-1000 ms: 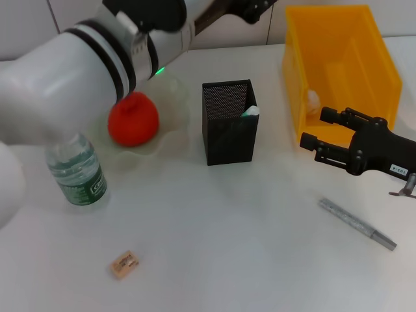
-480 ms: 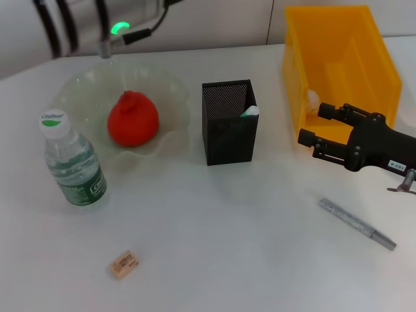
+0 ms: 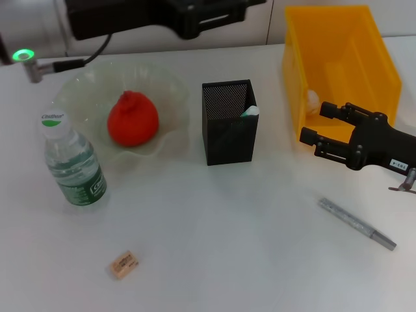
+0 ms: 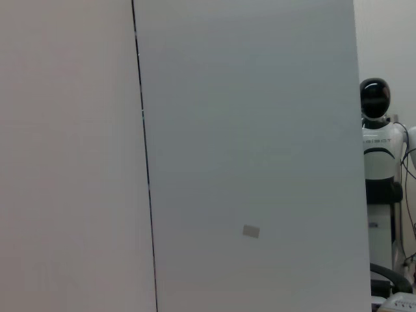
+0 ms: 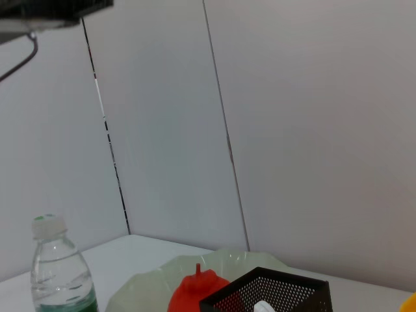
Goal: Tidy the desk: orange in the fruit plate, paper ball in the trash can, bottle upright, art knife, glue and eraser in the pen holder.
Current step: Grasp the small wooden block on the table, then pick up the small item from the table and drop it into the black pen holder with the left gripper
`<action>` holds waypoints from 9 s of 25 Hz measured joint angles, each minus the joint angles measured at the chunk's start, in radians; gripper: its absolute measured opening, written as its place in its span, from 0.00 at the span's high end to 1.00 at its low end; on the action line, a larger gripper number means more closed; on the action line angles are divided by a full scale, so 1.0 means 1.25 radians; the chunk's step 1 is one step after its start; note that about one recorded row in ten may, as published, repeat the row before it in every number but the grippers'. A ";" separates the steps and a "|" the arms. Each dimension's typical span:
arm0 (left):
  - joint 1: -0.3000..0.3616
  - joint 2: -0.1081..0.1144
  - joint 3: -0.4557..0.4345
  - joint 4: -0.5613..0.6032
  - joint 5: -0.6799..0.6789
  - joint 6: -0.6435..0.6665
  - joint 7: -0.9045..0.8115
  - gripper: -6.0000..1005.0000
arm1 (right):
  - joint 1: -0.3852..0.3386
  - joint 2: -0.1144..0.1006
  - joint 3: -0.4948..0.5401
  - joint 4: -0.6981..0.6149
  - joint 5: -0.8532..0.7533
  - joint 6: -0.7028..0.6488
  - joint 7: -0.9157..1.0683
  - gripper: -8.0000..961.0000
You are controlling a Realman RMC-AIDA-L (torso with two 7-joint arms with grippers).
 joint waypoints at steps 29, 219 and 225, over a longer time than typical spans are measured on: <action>0.078 -0.002 -0.088 0.186 0.430 0.197 -0.184 0.40 | 0.016 0.004 0.000 0.011 0.000 0.030 -0.005 0.20; 0.010 -0.012 0.429 0.218 0.762 -0.259 -0.604 0.72 | 0.033 0.004 -0.189 -0.018 -0.003 0.043 -0.047 0.20; -0.024 -0.014 0.434 0.118 0.756 -0.379 -0.578 0.72 | 0.028 0.004 -0.189 -0.018 -0.002 0.043 -0.044 0.20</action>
